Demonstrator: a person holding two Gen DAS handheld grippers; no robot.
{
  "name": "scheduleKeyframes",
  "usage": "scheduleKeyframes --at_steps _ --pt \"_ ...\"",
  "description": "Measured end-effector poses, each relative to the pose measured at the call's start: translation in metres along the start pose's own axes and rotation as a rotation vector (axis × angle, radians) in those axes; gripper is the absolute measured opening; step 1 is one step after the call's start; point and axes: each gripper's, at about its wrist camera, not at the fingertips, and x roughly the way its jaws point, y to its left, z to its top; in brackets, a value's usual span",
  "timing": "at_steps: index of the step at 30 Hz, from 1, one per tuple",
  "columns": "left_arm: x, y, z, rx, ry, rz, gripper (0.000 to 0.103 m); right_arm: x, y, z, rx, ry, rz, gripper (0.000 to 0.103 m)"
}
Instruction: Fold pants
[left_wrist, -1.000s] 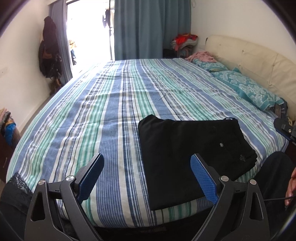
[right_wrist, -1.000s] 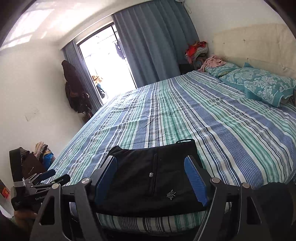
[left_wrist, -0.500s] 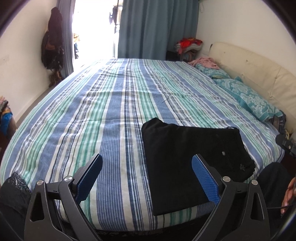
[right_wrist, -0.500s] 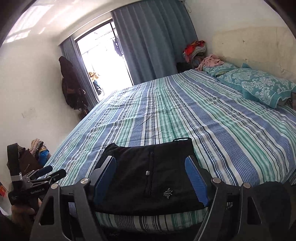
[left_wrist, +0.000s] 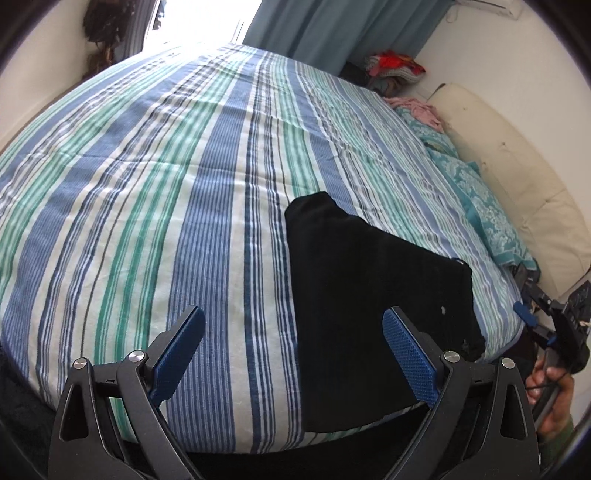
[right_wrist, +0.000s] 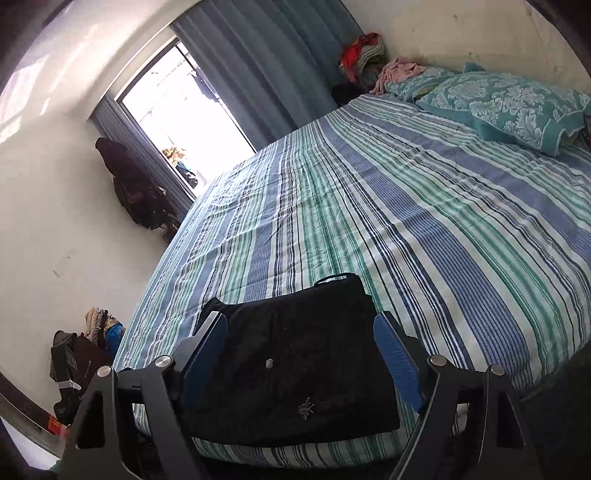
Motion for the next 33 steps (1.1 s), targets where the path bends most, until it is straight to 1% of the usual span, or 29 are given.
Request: scheduleKeyframes --at_steps 2,4,5,7,10,16,18,20,24,25,26,27,30,31,32,33 --pt "0.019 -0.001 0.004 -0.01 0.063 -0.038 0.097 0.028 -0.033 0.003 0.075 0.1 0.041 0.081" --pt "0.036 -0.004 0.005 -0.008 0.124 -0.07 0.097 0.053 -0.058 -0.003 0.137 0.201 0.072 0.081" --pt "0.043 -0.006 0.006 0.001 0.145 -0.075 0.097 0.062 -0.068 -0.006 0.183 0.237 0.087 0.081" --pt "0.055 -0.01 0.007 0.017 0.177 -0.065 0.097 0.074 -0.075 -0.011 0.237 0.268 0.122 0.081" --pt "0.072 -0.013 0.009 0.02 0.218 -0.051 0.097 0.083 -0.074 -0.014 0.218 0.274 0.117 0.081" --pt "0.096 -0.024 0.009 0.087 0.268 -0.061 0.097 0.109 -0.078 -0.035 0.228 0.413 0.141 0.082" --pt "0.103 -0.03 0.009 0.117 0.27 -0.045 0.097 0.112 -0.075 -0.037 0.208 0.413 0.152 0.086" --pt "0.105 -0.034 0.009 0.128 0.27 -0.044 0.098 0.115 -0.071 -0.036 0.186 0.421 0.178 0.088" --pt "0.112 -0.041 0.011 0.137 0.29 -0.049 0.098 0.129 -0.068 -0.031 0.14 0.459 0.205 0.088" --pt "0.114 -0.043 0.01 0.154 0.299 -0.039 0.1 0.135 -0.069 -0.029 0.126 0.477 0.22 0.092" --pt "0.116 -0.046 0.01 0.172 0.306 -0.029 0.101 0.141 -0.069 -0.029 0.113 0.505 0.25 0.1" --pt "0.117 -0.049 0.009 0.189 0.314 -0.019 0.102 0.147 -0.069 -0.029 0.107 0.533 0.289 0.103" --pt "0.119 -0.053 0.011 0.196 0.33 0.004 0.103 0.152 -0.064 -0.026 0.067 0.579 0.279 0.103" --pt "0.119 -0.053 0.012 0.183 0.329 0.006 0.101 0.148 -0.059 -0.028 0.047 0.585 0.268 0.103" --pt "0.118 -0.052 0.012 0.17 0.326 0.006 0.096 0.147 -0.056 -0.029 0.025 0.589 0.258 0.103" --pt "0.116 -0.051 0.013 0.158 0.324 -0.009 0.088 0.146 -0.053 -0.03 0.006 0.587 0.247 0.103"
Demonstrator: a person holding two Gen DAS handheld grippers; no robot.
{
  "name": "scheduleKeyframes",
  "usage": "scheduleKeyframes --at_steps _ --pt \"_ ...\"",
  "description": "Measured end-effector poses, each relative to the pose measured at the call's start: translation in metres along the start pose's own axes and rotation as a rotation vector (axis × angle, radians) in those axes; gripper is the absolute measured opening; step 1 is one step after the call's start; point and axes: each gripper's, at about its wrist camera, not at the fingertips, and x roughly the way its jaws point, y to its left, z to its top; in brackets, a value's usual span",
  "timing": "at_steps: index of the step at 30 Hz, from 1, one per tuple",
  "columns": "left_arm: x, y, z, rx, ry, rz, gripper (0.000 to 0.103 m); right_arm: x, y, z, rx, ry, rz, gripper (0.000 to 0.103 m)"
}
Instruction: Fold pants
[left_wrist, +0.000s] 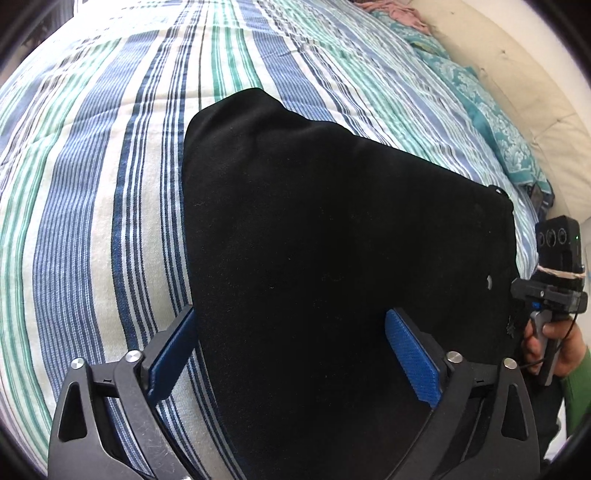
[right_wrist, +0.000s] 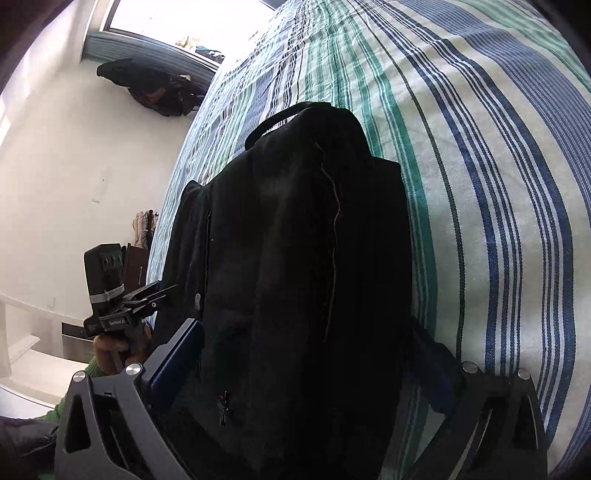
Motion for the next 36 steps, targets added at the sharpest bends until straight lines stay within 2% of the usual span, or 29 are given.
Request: scheduleKeyframes --at_steps 2,3,4,5,6,8,10,13,18,25,31,36 --pt "-0.003 -0.002 0.0 -0.01 -0.003 0.003 0.069 0.0 0.006 -0.003 -0.001 -0.019 -0.025 0.102" --pt "-0.006 -0.002 0.0 -0.012 -0.007 0.008 0.064 0.0 0.007 -0.005 0.008 -0.037 -0.03 0.1" --pt "-0.008 -0.003 -0.001 -0.014 -0.016 0.015 0.055 0.0 0.008 -0.006 0.015 -0.054 -0.036 0.092" --pt "-0.012 -0.004 -0.002 -0.016 -0.027 0.025 0.046 0.0 0.008 -0.007 0.013 -0.062 -0.051 0.078" --pt "-0.015 -0.004 -0.004 -0.018 -0.038 0.032 0.042 -0.001 0.007 -0.007 0.003 -0.059 -0.06 0.073" --pt "-0.02 -0.007 -0.007 -0.009 -0.062 0.05 0.031 -0.003 0.01 -0.008 -0.02 -0.055 -0.063 0.055" --pt "-0.025 -0.017 -0.012 0.017 -0.087 0.083 0.025 -0.007 0.02 -0.011 -0.076 -0.066 -0.1 0.05" --pt "-0.036 -0.031 -0.018 0.039 -0.13 0.112 0.022 -0.01 0.042 -0.018 -0.133 -0.113 -0.146 0.045" --pt "-0.064 -0.037 -0.03 0.066 -0.185 0.103 0.021 -0.028 0.056 -0.03 -0.112 -0.196 -0.09 0.04" --pt "-0.089 -0.031 -0.037 0.072 -0.219 0.105 0.021 -0.034 0.067 -0.037 -0.132 -0.213 -0.031 0.038" --pt "-0.092 -0.041 -0.03 0.073 -0.253 0.138 0.021 -0.027 0.078 -0.03 -0.136 -0.224 0.014 0.038" --pt "-0.082 -0.037 -0.035 0.056 -0.233 0.174 0.021 -0.014 0.08 -0.026 -0.136 -0.214 0.012 0.038"
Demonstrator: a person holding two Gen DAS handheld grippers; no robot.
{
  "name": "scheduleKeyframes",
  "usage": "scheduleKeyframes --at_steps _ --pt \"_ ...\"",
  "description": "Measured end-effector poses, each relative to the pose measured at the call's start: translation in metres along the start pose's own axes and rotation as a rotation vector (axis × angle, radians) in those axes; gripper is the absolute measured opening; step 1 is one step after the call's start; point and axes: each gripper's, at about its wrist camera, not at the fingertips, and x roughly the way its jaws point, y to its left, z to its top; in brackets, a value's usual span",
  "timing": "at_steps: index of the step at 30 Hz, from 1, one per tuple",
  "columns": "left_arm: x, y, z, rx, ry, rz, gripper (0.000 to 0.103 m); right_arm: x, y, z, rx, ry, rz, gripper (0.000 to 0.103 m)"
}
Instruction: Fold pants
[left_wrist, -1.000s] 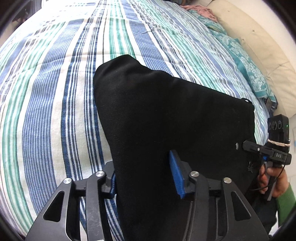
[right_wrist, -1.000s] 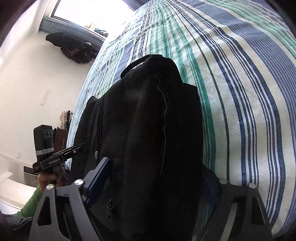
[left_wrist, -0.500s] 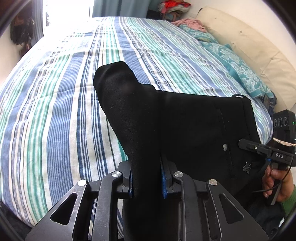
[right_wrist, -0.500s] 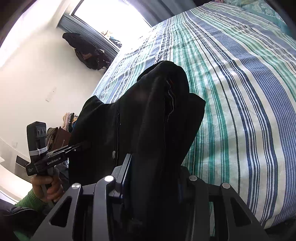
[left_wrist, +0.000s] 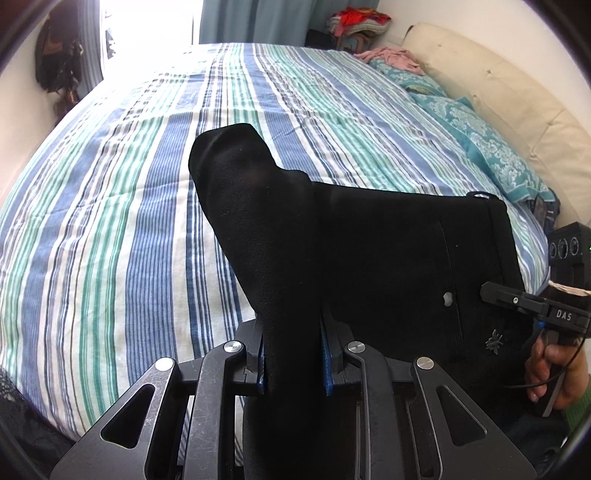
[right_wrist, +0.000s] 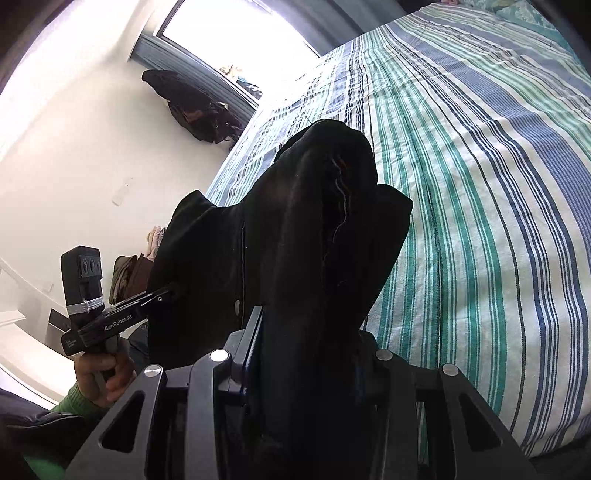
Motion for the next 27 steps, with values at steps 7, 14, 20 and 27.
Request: scheduleKeyframes --at_steps 7,14,20,27 --pt "-0.001 -0.004 -0.001 -0.006 -0.001 0.019 0.02 0.001 -0.001 -0.003 0.0 0.003 0.006 0.038" --pt "-0.013 0.009 0.016 -0.035 -0.028 0.001 0.02 0.003 0.006 0.015 0.014 -0.008 0.037 0.038" --pt "-0.006 0.043 0.081 -0.063 -0.087 0.009 0.02 0.025 0.037 0.086 -0.109 -0.034 0.031 0.038" --pt "0.076 0.069 0.15 -0.06 -0.073 0.106 0.043 0.076 0.015 0.174 -0.136 -0.057 -0.072 0.046"
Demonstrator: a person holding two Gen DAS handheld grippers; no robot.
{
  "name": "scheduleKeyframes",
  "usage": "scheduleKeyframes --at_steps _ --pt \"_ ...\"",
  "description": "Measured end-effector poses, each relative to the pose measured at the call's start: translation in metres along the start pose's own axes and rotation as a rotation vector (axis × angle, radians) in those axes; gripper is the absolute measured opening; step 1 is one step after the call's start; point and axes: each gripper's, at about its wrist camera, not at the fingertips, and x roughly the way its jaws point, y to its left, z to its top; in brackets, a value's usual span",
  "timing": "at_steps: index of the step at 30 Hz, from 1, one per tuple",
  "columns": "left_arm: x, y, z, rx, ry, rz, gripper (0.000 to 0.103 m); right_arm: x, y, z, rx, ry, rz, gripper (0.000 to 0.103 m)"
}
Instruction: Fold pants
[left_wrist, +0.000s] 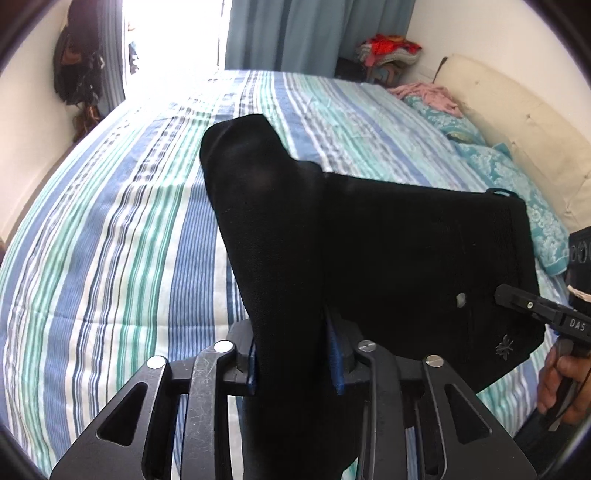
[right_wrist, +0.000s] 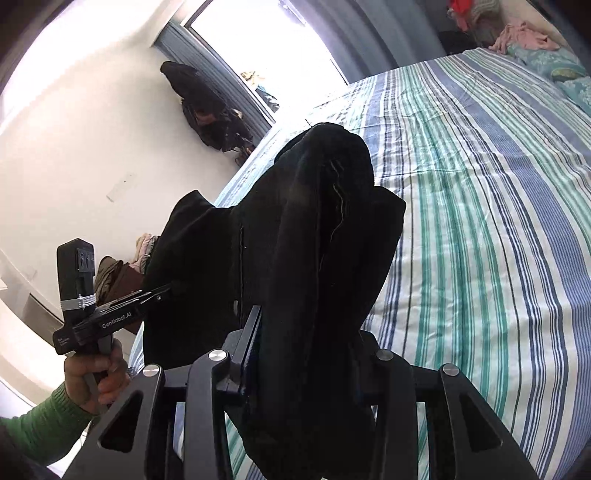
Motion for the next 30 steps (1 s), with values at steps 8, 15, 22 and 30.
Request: scheduleKeyframes --at_steps 8,15,22,30 --pt "-0.012 0.068 -0.066 -0.13 -0.014 0.217 0.088 -0.013 -0.071 -0.033 0.141 0.04 -0.309 0.077" --pt "-0.014 0.023 -0.061 -0.083 -0.06 0.144 0.091 -0.024 0.025 -0.021 -0.189 -0.046 -0.302 0.076" --pt "-0.006 0.026 -0.088 -0.102 0.06 0.163 0.087 0.057 0.018 -0.064 -0.24 0.21 -0.435 0.077" --pt "-0.131 -0.017 -0.118 0.051 -0.102 0.203 0.102 -0.07 0.075 -0.109 -0.133 -0.035 -0.489 0.103"
